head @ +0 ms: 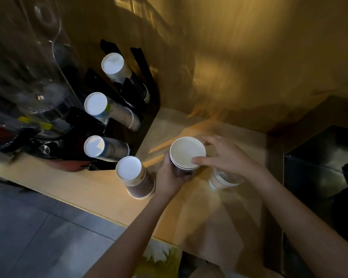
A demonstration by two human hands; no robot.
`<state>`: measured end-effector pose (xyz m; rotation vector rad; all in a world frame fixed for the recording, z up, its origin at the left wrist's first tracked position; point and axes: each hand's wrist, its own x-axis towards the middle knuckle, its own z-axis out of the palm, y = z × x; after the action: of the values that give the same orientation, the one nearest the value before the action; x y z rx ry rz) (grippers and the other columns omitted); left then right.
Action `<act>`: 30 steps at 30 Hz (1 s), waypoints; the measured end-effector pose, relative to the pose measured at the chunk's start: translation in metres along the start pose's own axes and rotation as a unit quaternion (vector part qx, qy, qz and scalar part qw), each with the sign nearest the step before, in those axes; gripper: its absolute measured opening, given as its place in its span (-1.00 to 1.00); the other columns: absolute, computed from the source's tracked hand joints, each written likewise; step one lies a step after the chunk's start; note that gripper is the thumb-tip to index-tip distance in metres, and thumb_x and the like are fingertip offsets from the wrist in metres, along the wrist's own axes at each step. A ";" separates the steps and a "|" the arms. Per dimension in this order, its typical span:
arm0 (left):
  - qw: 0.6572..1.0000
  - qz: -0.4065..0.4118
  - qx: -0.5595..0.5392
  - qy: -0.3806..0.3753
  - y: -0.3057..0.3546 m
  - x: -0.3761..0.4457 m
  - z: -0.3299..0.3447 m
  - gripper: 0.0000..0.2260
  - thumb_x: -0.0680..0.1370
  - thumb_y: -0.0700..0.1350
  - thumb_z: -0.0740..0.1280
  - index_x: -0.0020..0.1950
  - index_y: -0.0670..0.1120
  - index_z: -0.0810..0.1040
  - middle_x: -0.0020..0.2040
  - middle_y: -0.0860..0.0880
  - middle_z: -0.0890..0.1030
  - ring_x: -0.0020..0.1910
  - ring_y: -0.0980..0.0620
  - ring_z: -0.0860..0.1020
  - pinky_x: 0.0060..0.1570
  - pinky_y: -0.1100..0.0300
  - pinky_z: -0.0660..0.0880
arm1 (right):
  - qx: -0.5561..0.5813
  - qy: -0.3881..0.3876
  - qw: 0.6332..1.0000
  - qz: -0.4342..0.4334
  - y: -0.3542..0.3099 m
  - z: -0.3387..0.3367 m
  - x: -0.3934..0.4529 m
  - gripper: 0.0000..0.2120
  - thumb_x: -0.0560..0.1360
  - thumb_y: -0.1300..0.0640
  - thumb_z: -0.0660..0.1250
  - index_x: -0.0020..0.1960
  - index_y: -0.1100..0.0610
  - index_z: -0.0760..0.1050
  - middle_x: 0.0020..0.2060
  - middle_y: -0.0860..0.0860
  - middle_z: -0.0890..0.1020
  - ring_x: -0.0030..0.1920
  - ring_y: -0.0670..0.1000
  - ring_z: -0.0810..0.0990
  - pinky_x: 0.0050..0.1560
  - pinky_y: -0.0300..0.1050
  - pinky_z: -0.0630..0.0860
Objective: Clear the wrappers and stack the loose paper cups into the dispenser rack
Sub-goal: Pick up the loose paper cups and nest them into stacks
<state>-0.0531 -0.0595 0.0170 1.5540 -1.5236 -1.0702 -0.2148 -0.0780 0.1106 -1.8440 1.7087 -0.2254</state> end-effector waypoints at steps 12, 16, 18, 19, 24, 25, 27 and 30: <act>0.999 0.001 0.016 -0.033 -0.009 -0.019 0.000 -0.19 0.22 -0.21 0.57 0.37 -0.11 0.23 0.29 -0.10 0.48 0.26 -0.11 0.46 0.14 0.08 0.46 | -0.163 -0.046 0.980 0.107 0.025 0.002 -0.042 -0.06 0.27 -0.06 0.48 0.49 0.01 0.03 0.43 0.13 0.19 0.41 0.20 0.17 0.33 0.10 0.29; 0.998 0.009 0.023 -0.061 -0.008 -0.016 -0.001 -0.17 0.22 -0.20 0.57 0.38 -0.10 0.21 0.31 -0.09 0.46 0.28 -0.07 0.43 0.12 0.20 0.38 | -0.158 -0.020 0.982 0.106 0.030 0.001 -0.051 -0.12 0.26 0.02 0.48 0.46 0.02 0.11 0.36 0.12 0.27 0.35 0.19 0.25 0.23 0.06 0.38; 0.997 0.010 0.027 -0.072 -0.006 -0.014 0.000 -0.17 0.22 -0.21 0.57 0.38 -0.10 0.21 0.32 -0.09 0.46 0.29 -0.07 0.42 0.11 0.24 0.34 | -0.157 -0.022 0.981 0.109 0.031 0.003 -0.056 -0.12 0.25 0.01 0.49 0.46 0.02 0.12 0.34 0.11 0.28 0.34 0.17 0.26 0.21 0.05 0.39; 0.997 0.007 0.028 -0.076 -0.006 -0.013 0.000 -0.16 0.22 -0.21 0.57 0.39 -0.10 0.20 0.33 -0.09 0.45 0.30 -0.07 0.42 0.11 0.24 0.33 | -0.153 -0.022 0.982 0.113 0.031 0.005 -0.059 -0.11 0.25 0.01 0.49 0.46 0.02 0.12 0.33 0.11 0.29 0.33 0.17 0.27 0.21 0.05 0.39; 0.995 -0.038 0.043 -0.084 -0.009 -0.016 0.001 -0.14 0.25 -0.18 0.57 0.41 -0.13 0.16 0.35 -0.12 0.43 0.33 -0.10 0.40 0.14 0.21 0.32 | -0.133 -0.009 0.982 0.138 0.028 0.011 -0.066 -0.07 0.23 0.00 0.50 0.46 0.05 0.09 0.36 0.12 0.26 0.36 0.18 0.24 0.25 0.08 0.37; 0.993 -0.051 0.050 -0.091 -0.011 -0.016 0.000 -0.13 0.24 -0.17 0.57 0.42 -0.14 0.15 0.36 -0.13 0.42 0.34 -0.10 0.39 0.17 0.19 0.33 | -0.136 -0.013 0.980 0.142 0.027 0.011 -0.067 -0.05 0.23 -0.01 0.52 0.47 0.05 0.07 0.38 0.12 0.25 0.37 0.19 0.22 0.28 0.08 0.34; 0.987 -0.083 0.083 -0.110 -0.016 -0.020 -0.003 -0.10 0.24 -0.12 0.57 0.43 -0.16 0.13 0.40 -0.17 0.38 0.37 -0.13 0.37 0.28 0.10 0.35 | -0.153 -0.025 0.976 0.150 0.021 0.011 -0.067 0.01 0.22 -0.06 0.53 0.48 0.06 0.02 0.43 0.14 0.18 0.43 0.19 0.12 0.37 0.09 0.22; 0.972 -0.110 0.145 -0.151 -0.024 -0.029 -0.015 -0.16 0.29 -0.07 0.54 0.43 -0.20 0.18 0.38 -0.21 0.39 0.33 -0.17 0.40 0.28 -0.01 0.41 | -0.168 -0.012 0.976 0.140 0.003 0.009 -0.065 -0.01 0.28 -0.10 0.49 0.50 0.08 -0.03 0.50 0.13 0.04 0.50 0.19 -0.07 0.46 0.07 0.02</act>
<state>-0.0281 -0.0302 0.0034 1.8598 -1.8082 -1.3035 -0.2224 -0.0132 0.1193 -1.7924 2.0625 0.2126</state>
